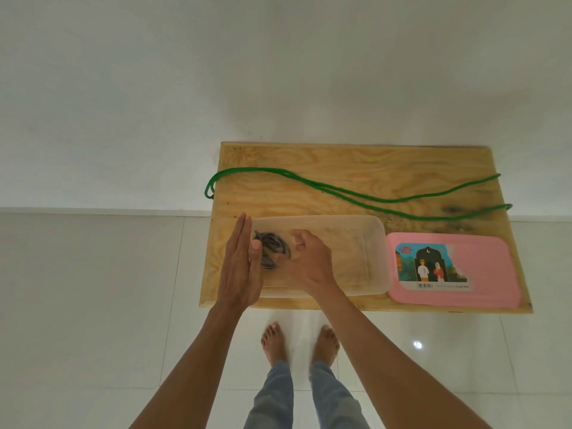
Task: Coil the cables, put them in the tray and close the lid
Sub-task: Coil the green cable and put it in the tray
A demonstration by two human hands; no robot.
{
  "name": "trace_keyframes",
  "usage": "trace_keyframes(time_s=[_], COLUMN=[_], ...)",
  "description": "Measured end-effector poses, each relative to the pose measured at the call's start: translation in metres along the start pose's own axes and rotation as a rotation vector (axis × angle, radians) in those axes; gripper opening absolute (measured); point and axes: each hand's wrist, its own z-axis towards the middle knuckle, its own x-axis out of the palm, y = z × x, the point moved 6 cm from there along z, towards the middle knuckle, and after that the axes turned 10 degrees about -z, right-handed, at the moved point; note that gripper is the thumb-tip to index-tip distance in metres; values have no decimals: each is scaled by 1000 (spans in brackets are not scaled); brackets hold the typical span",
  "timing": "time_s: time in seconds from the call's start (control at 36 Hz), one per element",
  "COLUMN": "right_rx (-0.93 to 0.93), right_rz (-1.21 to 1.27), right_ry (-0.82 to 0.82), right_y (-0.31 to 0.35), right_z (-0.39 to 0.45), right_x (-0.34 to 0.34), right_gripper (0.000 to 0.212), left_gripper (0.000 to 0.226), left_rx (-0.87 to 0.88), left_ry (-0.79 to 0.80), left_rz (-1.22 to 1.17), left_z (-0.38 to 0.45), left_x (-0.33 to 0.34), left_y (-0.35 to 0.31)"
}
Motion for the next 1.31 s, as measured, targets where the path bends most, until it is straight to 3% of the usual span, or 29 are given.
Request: trace_keyframes(time_s=[0.17, 0.44, 0.67, 0.83, 1.03, 1.19, 1.31], right_rx=[-23, -13, -14, 12, -12, 22, -8], right_rz=[-6, 131, 100, -80, -332, -500, -707], right_ry=[-39, -198, -259, -302, -154, 95, 144], right_y=[22, 55, 47, 10, -36, -71, -79], right_z=[-23, -50, -38, 4, 73, 120, 132], right_x=[-43, -105, -153, -199, -219, -207, -205], right_gripper=[62, 53, 45, 27, 23, 38, 37], left_gripper=[74, 55, 41, 37, 33, 35, 38], left_rx=[-31, 71, 117, 88, -19, -87, -127], left_ry=[-58, -33, 108, 234, 318, 437, 495], left_rz=[3, 68, 131, 254, 463, 693, 834], left_z=[1, 17, 57, 92, 141, 172, 179], left_x=[-30, -67, -27, 22, 80, 123, 144], left_y=[-31, -102, -129, -133, -121, -97, -79])
